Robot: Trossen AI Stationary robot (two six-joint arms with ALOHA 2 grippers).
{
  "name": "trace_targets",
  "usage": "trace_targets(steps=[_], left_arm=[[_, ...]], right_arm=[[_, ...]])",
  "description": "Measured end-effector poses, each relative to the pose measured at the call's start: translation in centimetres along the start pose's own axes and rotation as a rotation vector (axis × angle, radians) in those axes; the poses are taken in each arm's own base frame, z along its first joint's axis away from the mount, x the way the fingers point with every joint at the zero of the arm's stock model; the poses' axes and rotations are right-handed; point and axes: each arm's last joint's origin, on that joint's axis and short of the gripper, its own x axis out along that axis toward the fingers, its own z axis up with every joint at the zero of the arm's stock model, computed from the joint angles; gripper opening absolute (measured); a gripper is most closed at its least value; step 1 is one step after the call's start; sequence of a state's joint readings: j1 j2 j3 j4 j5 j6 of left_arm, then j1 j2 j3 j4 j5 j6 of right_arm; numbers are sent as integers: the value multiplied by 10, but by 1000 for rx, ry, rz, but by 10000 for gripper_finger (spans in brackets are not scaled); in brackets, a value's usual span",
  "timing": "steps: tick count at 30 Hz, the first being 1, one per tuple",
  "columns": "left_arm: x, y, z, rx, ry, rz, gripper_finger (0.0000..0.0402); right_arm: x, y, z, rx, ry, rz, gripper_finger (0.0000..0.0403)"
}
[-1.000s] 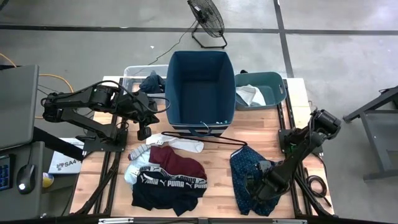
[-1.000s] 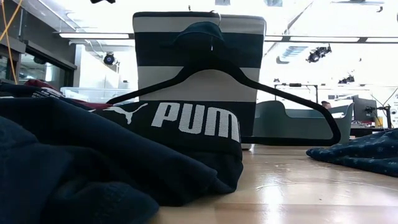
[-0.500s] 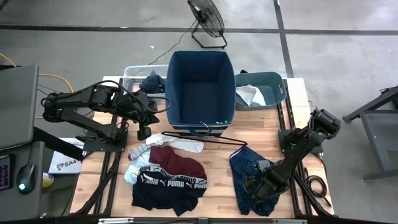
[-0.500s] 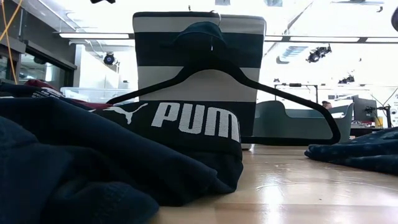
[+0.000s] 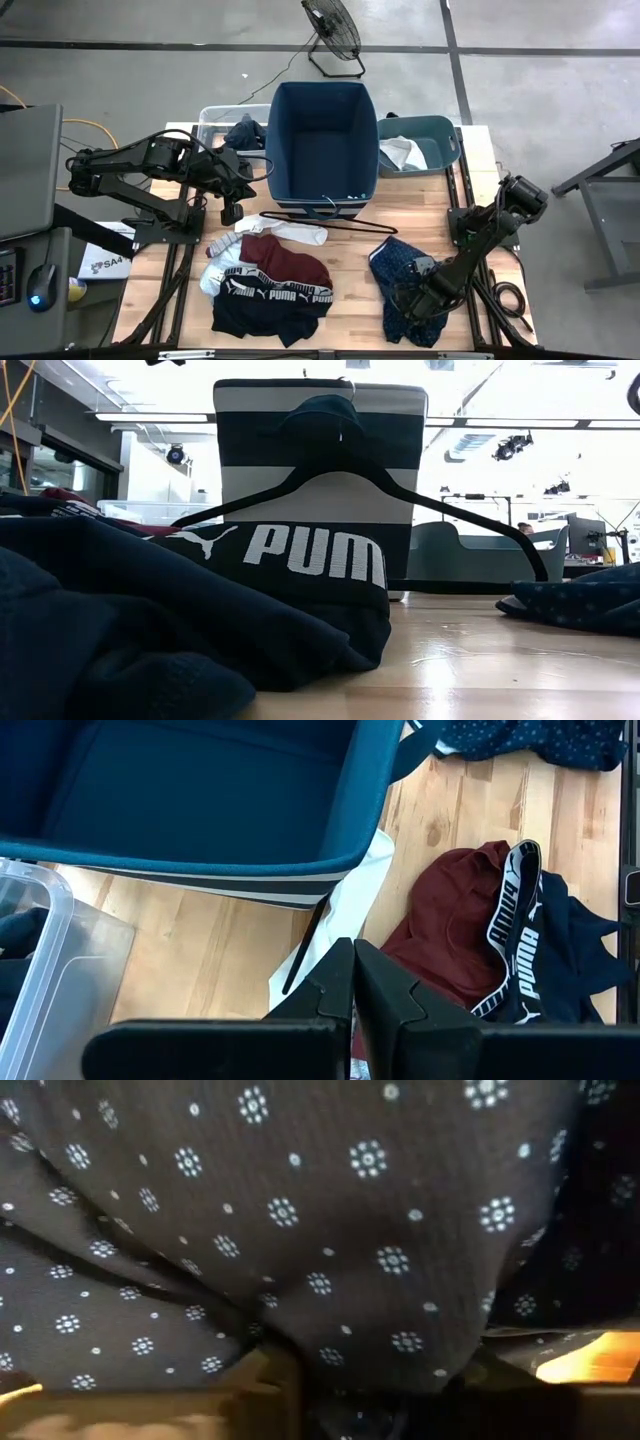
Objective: Pick & Place Cloths
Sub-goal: Put the blue shirt into the blue bin
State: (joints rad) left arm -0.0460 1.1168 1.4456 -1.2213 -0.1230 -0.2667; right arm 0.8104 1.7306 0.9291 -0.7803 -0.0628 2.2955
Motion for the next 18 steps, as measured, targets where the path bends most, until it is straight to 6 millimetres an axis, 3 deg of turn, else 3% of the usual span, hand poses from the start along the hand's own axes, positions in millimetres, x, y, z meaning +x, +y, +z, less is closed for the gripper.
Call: trace_targets(steps=[3, 9, 18], left_arm=[[0, 0, 0, 0, 0, -1, 5], [0, 0, 0, 0, 0, 0, 5], [0, 0, 0, 0, 0, -1, 5]], right_arm=[[0, 0, 0, -20, 7, -4, 62], [-4, -1, 0, -67, 39, 0, 56], [-54, -13, 11, -114, 41, 223, 51]])
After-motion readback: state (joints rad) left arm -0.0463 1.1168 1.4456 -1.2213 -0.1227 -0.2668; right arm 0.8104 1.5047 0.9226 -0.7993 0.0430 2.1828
